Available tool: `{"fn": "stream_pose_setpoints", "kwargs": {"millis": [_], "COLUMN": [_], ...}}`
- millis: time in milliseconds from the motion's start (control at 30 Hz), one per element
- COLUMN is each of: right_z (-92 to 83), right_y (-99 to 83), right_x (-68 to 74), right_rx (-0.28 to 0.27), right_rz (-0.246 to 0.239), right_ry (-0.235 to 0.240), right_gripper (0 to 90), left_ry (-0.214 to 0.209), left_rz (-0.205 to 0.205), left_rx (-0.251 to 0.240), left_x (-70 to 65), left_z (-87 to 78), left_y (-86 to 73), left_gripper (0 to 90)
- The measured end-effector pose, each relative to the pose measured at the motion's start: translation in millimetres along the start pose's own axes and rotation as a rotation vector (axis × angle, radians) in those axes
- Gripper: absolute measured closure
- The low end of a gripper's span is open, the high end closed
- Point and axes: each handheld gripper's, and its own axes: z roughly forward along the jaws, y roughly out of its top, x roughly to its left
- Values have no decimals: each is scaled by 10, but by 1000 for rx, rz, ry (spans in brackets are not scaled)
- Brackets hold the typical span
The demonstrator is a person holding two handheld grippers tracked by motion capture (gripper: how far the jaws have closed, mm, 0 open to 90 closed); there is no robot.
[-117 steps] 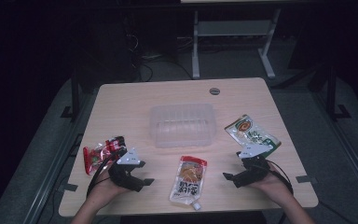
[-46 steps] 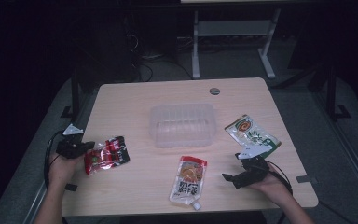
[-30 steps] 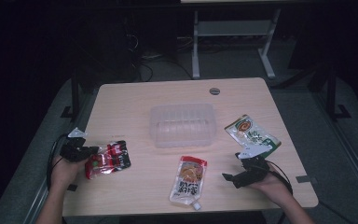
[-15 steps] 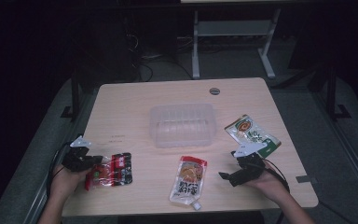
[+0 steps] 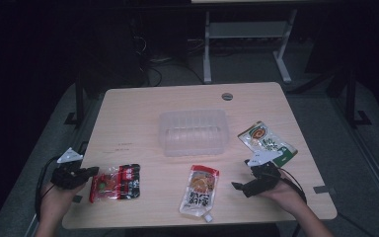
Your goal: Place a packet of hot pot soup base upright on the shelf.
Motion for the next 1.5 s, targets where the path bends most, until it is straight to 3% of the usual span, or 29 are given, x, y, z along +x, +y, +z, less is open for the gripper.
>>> {"fn": "stream_pose_setpoints", "kwargs": {"millis": [33,167,233,367,600,1033,1333,1500], "right_z": [-3,-2,1,1,-1,-5,-17,-16], "right_y": [0,0,2,0,-4,-4,-12,-12], "right_x": [5,9,9,6,11,6,-3,-1], "right_rx": [0,0,1,2,2,6,0,0], "right_rz": [-2,-2,-1,-1,-5,-1,0,-1], "right_ry": [1,-2,-3,-3,-5,-6,-10,-11], "right_gripper": [64,64,64,64,64,64,64,64], "left_ry": [10,30,41,33,26,-39,-46,-71], "left_rz": [-26,-61,-78,-82,-88,-67,-70,-63], "left_rx": [3,21,58,97,118,132,152,162], "left_x": [37,112,167,173,188,71,-47,-125], "left_z": [-46,-68,-15,59,108,170,109,112], "left_y": [-78,-154,-186,-209,-225,-155,-115,-118], "left_gripper": [898,898,898,898,898,898,898,898]}}
